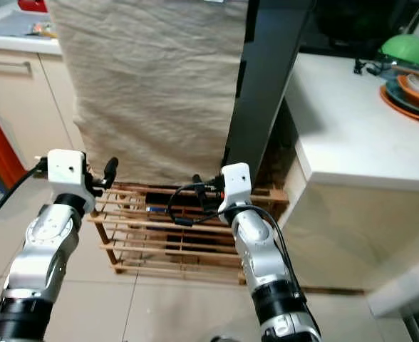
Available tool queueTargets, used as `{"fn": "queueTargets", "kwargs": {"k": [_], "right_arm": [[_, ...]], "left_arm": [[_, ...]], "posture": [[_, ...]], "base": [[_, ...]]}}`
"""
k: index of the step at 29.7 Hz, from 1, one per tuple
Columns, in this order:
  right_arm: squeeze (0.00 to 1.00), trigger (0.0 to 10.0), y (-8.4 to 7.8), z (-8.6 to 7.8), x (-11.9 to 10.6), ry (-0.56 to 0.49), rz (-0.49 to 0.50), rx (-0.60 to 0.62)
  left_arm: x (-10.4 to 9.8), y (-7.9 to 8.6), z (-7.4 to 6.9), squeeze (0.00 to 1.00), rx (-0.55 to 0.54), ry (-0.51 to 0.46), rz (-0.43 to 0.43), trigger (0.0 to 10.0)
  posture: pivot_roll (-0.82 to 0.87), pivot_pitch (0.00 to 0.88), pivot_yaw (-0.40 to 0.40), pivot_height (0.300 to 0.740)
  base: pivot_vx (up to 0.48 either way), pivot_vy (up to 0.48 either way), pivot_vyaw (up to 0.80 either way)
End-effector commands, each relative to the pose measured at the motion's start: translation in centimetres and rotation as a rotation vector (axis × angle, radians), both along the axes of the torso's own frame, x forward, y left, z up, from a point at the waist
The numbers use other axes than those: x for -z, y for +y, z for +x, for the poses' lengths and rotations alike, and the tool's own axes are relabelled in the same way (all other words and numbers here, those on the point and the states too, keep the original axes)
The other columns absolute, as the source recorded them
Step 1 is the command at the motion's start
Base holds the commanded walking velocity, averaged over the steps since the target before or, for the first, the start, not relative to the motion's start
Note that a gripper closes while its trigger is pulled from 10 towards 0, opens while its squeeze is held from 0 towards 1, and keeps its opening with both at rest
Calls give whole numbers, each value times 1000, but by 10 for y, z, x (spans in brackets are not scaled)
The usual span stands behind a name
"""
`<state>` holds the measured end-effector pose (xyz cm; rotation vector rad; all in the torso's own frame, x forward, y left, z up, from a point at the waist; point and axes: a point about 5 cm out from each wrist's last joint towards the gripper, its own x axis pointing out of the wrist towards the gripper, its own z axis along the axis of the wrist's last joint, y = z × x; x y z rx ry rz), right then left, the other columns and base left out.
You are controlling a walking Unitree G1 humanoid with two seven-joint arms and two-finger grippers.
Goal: Restocking fridge
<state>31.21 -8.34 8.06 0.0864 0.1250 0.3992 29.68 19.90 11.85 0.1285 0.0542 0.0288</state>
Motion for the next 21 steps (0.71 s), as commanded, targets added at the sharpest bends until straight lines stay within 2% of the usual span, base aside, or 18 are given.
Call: {"fn": "queueTargets", "kwargs": {"k": [1,5,7,10,21], "right_arm": [[239,10000,-10,2,0,-1,-11,27],[243,10000,-10,2,1,-5,-22,27],[239,10000,-10,2,2,-5,-28,25],[231,10000,-9,1,3,-3,-24,24],[227,10000,-8,1,1,-15,-8,26]], "left_arm": [[-2,-6,3,0,14,-1,-2,10000],[0,-4,5,0,-14,7,39,10000],[-2,-7,6,0,-10,-6,77,10000],[-4,-11,7,0,7,-15,52,10000],[-12,-15,9,0,21,-57,29,10000]], "posture": [[-6,0,-46,740],[-9,0,-44,740],[-9,0,-44,740],[-14,0,-38,740],[-20,0,-39,740]], "base": [[0,480,-800],[0,480,-733],[0,0,0],[0,0,0],[453,0,0]]}}
